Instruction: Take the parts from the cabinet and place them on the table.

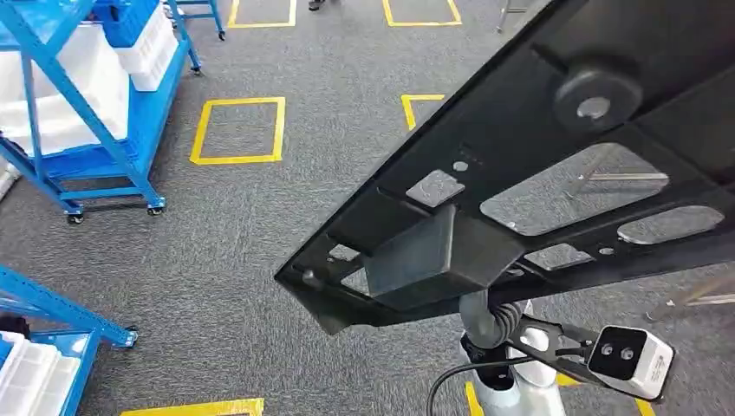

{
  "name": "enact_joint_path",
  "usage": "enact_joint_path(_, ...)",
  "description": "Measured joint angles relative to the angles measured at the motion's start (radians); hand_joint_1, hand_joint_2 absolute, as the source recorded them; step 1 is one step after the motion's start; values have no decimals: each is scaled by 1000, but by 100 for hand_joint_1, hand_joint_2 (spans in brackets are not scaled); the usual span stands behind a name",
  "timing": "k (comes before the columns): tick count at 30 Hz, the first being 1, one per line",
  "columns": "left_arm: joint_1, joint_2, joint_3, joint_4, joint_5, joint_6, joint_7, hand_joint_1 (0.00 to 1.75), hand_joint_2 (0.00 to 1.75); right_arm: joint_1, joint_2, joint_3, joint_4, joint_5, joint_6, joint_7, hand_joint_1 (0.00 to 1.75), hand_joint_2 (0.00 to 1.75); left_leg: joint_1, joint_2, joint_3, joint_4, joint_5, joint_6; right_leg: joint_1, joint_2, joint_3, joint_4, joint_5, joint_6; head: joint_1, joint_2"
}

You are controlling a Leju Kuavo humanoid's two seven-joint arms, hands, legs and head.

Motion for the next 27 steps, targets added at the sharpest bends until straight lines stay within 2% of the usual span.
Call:
enact_joint_path(1, -1, 0, 0, 0, -2, -3, -8, 0, 175, -4, 0, 0, 0, 0, -2, 0, 175, 175, -2, 12, 0, -1, 0, 6, 1, -45, -23, 50, -34, 2, 0, 0)
enact_joint_path(2, 0, -1, 0, 0, -6, -8, -13, 0, 175, -5, -1, 0, 0, 1, -5, 0, 175, 175, -5, 25, 0, -1, -1, 8, -1, -69, -62, 129, -74, 6, 0, 0)
enact_joint_path(3, 1, -2, 0, 0, -11, -11, -18, 0, 175, -2, -2, 0, 1, 1, -9, -1, 175, 175, -8, 40, 0, 0, -2, 9, -5, -80, -104, 213, -109, 9, 0, 0)
enact_joint_path(4, 2, -2, 0, 0, -11, -14, -22, 0, 175, 0, -3, 0, 2, 0, -17, -1, 175, 175, -10, 56, -1, 0, -4, 10, -8, -84, -138, 281, -130, 11, 0, 0)
enact_joint_path(5, 1, -3, 0, 0, -11, -14, -24, 0, 175, 1, -5, 0, 4, -1, -21, 0, 175, 175, -10, 69, -1, 0, -4, 9, -10, -86, -148, 298, -124, 13, 0, 0)
enact_joint_path(6, -1, -4, 0, 0, -12, -14, -25, 0, 175, 2, -7, 0, 6, -2, -22, 0, 175, 175, -10, 81, 0, 0, -6, 8, -11, -89, -135, 269, -99, 14, 0, 0)
enact_joint_path(7, -4, -4, -1, 0, -13, -14, -27, 0, 175, 2, -8, 0, 7, -3, -23, 0, 175, 175, -10, 93, 3, 0, -8, 6, -11, -95, -95, 196, -58, 13, 0, 0)
enact_joint_path(8, -6, -5, -1, 0, -13, -14, -28, 0, 175, 1, -9, 0, 8, -4, -22, 0, 175, 175, -10, 103, 7, 0, -11, 3, -11, -112, -37, 89, -12, 9, 0, 0)
enact_joint_path(9, -7, -6, -2, 0, -13, -13, -31, 0, 175, 0, -9, 0, 8, -4, -22, 0, 175, 175, -11, 112, 13, 0, -14, -2, -6, -158, 14, -1, 13, 3, 0, 0)
enact_joint_path(10, -7, -6, -1, 0, -11, -13, -34, 0, 175, -2, -9, 2, 11, -4, -22, 0, 175, 175, -20, 119, 13, 3, -20, -9, 8, -180, 22, -21, -1, -3, 0, 0)
enact_joint_path(11, -8, -6, -2, 0, -10, -13, -34, 0, 175, -3, -9, 3, 13, -5, -22, -1, 175, 175, -18, 128, 15, 3, -21, -13, 8, -164, 19, -22, 3, -9, 0, 0)
enact_joint_path(14, -8, -6, -2, 0, -10, -13, -34, 0, 175, -3, -9, 3, 14, -5, -22, -1, 175, 175, -18, 129, 15, 2, -21, -14, 8, -162, 19, -21, 3, -10, 0, 0)
enact_joint_path(17, -9, -6, -1, 0, -3, -13, -36, 0, 175, -3, -10, 3, 18, -4, -22, -1, 175, 175, -18, 143, 20, 0, -24, -22, 11, -145, 16, -20, 1, -14, 0, 0)
enact_joint_path(18, -15, -6, -1, 0, 0, -13, -39, 0, 175, -11, -9, 5, 24, -5, -16, -1, 175, 175, -9, 70, 7, 52, -68, -37, -1, -112, 25, -34, 9, -37, 0, 0)
enact_joint_path(19, -14, -6, -1, 0, 0, -13, -39, 0, 175, -14, -8, 9, 27, -5, -15, 0, 175, 175, -7, 50, -31, 134, -113, -38, -1, -102, 25, -34, 10, -40, 0, 0)
enact_joint_path(20, -11, -6, -1, 0, 1, -13, -39, 0, 175, -14, -8, 11, 29, -5, -14, -1, 175, 175, -7, 43, -76, 223, -151, -40, -1, -88, 24, -34, 10, -42, 0, 0)
enact_joint_path(21, -7, -6, -1, 0, 2, -9, -38, 0, 175, -14, -8, 12, 32, -5, -13, -1, 175, 175, -7, 42, -113, 294, -174, -43, 1, -76, 24, -33, 10, -42, 0, 0)
enact_joint_path(22, -4, -6, 0, 0, 6, -5, -37, 0, 175, -14, -8, 13, 37, -5, -13, 0, 175, 175, -7, 42, -136, 331, -175, -43, 2, -62, 24, -32, 10, -42, 0, 0)
enact_joint_path(23, -3, -5, 2, 0, 10, 0, -35, 0, 175, -14, -8, 13, 40, -5, -12, 0, 175, 175, -7, 42, -136, 319, -151, -43, 1, -49, 25, -31, 10, -42, 0, 0)
enact_joint_path(24, -4, -5, 3, 0, 12, 3, -35, 0, 175, -15, -8, 13, 42, -5, -12, 0, 175, 175, -7, 40, -113, 258, -105, -42, 1, -34, 26, -29, 9, -41, 0, 0)
enact_joint_path(25, -5, -2, 5, 0, 15, 5, -35, 0, 175, -17, -8, 13, 43, -5, -12, 0, 175, 175, -5, 33, -73, 163, -50, -41, -1, -20, 28, -26, 7, -38, 0, 0)
enact_joint_path(26, -5, 0, 6, 0, 18, 7, -35, 0, 175, -20, -8, 13, 43, -6, -11, 0, 175, 175, -1, 0, -30, 67, -3, -41, -2, -9, 27, -20, 4, -33, 0, 0)
enact_joint_path(27, -4, 1, 8, 0, 19, 8, -34, 0, 175, -22, -8, 13, 43, -8, -10, 0, 175, 175, 3, -58, -15, 27, -17, -40, 1, 2, 21, -13, 1, -27, 0, 0)
